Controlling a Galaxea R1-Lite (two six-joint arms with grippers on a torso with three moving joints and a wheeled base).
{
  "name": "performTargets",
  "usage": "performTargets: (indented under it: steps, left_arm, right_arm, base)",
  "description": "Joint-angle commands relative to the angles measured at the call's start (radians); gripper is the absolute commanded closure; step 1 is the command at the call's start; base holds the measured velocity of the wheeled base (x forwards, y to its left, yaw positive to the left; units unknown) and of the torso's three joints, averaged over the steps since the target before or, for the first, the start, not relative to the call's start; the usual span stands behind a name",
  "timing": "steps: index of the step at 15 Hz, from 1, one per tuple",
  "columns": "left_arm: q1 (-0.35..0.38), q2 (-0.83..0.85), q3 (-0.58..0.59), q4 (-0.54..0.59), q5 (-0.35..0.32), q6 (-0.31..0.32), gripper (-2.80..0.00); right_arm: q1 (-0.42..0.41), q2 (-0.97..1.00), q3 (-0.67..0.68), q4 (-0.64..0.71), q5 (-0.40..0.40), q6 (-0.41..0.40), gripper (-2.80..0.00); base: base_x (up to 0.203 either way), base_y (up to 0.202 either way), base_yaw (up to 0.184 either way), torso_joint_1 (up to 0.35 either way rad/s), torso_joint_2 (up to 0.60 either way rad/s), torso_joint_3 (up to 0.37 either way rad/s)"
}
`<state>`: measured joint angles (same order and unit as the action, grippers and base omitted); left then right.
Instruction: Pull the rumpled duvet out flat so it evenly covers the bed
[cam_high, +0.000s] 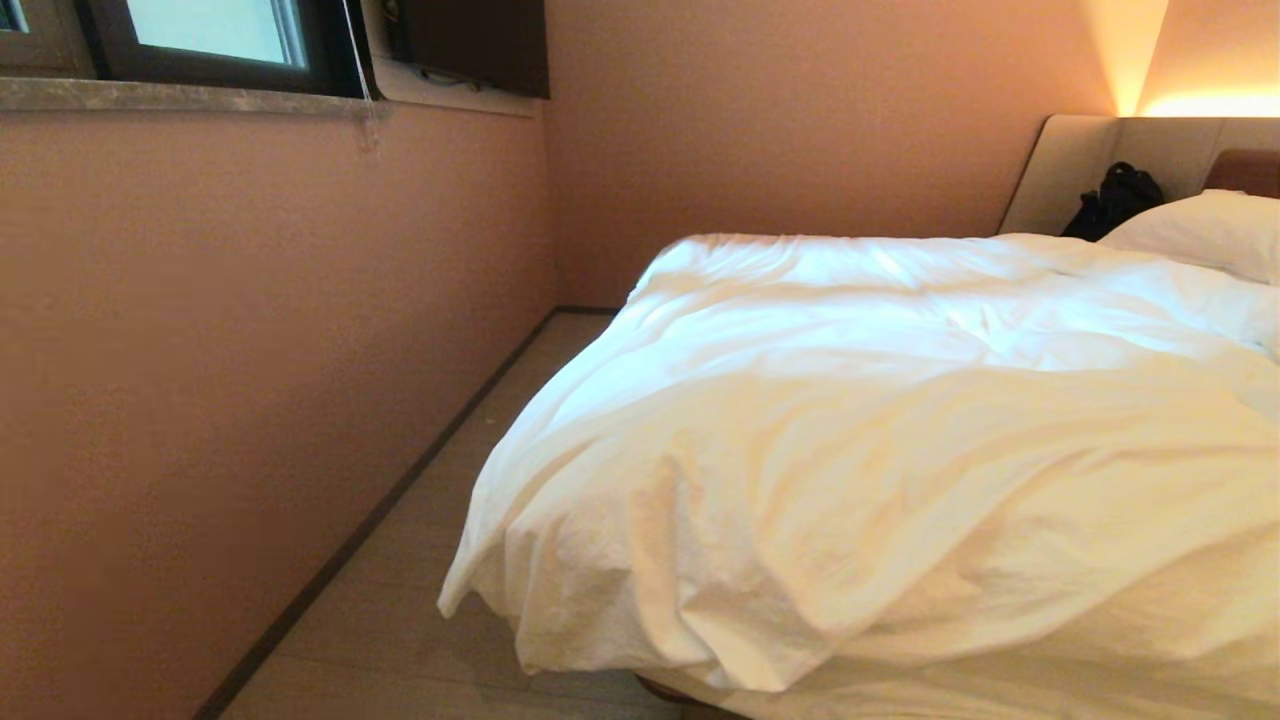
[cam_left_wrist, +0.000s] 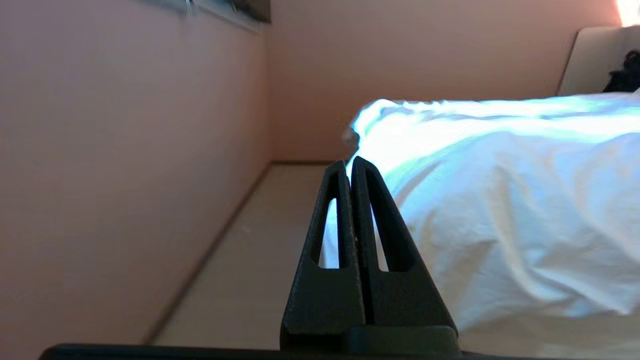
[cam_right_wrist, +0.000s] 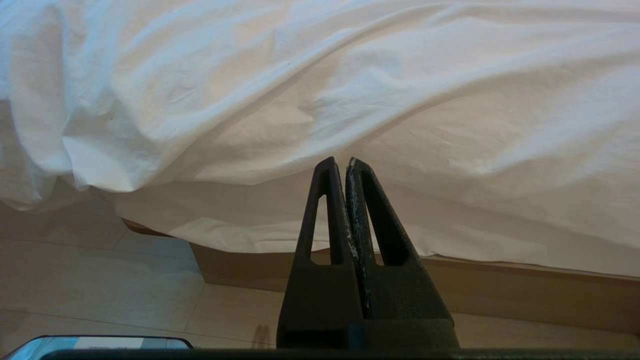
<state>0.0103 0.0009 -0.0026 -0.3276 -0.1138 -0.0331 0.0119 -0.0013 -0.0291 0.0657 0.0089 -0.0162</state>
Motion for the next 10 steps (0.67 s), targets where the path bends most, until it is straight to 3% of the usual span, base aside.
performTargets:
  steps: [1, 5, 10]
  left_arm:
    - [0.000, 0.001, 0.003, 0.008, -0.001, -0.018, 0.00]
    - [0.000, 0.001, 0.003, 0.190, -0.008, -0.028, 0.00]
    - [0.000, 0.001, -0.006, 0.254, 0.013, -0.059, 0.00]
  right_arm:
    - [0.000, 0.001, 0.000, 0.000, 0.000, -0.001, 0.00]
    - [0.000, 0.001, 0.000, 0.000, 0.000, -0.001, 0.00]
    - [0.000, 0.001, 0.000, 0.000, 0.002, -0.001, 0.00]
  base:
    - [0.000, 0.000, 0.000, 0.000, 0.00, 0.000]
    - [0.000, 0.000, 0.000, 0.000, 0.00, 0.000]
    - [0.000, 0.000, 0.000, 0.000, 0.00, 0.000]
